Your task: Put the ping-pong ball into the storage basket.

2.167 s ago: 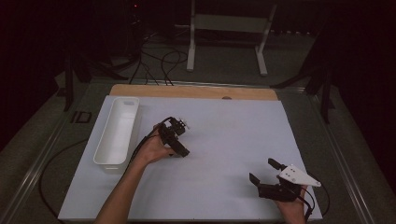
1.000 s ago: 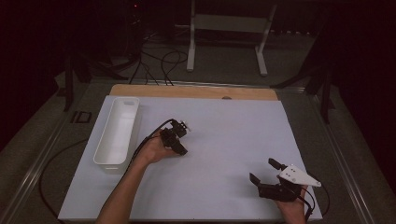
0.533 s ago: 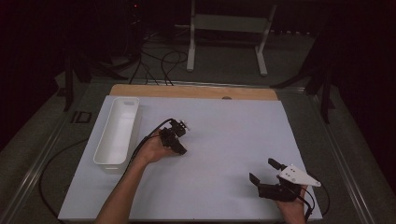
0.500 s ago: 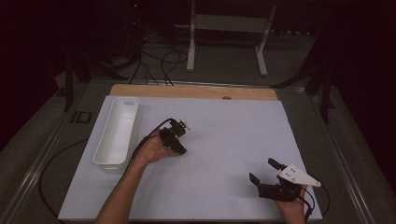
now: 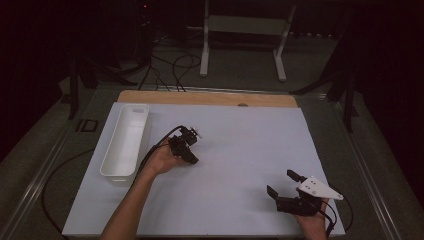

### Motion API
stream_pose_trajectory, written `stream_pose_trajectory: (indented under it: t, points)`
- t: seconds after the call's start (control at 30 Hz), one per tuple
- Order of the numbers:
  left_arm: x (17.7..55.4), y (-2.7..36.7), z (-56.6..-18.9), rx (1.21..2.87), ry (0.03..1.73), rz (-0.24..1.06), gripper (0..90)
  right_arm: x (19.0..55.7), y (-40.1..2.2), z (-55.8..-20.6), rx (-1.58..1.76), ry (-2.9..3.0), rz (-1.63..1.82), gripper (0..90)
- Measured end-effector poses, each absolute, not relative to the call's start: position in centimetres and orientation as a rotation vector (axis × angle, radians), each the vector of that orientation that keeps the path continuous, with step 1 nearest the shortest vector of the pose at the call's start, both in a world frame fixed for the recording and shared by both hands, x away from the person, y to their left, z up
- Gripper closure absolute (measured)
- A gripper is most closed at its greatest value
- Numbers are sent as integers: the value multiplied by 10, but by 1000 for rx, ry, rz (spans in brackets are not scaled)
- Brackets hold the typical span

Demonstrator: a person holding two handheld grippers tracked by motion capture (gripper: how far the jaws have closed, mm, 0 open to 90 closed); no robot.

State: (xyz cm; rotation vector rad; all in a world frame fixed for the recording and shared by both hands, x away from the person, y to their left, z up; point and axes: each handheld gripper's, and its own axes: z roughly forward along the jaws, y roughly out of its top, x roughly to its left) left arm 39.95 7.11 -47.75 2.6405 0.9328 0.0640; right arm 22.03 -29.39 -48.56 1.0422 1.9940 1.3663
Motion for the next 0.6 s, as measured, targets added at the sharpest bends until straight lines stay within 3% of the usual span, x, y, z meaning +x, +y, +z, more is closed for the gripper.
stream_pose_trajectory:
  t: [0.6]
  points:
    - [398, 75, -470, 2644, 945, 87, 514, 220, -295, -486, 1046, 1995, 1365, 80]
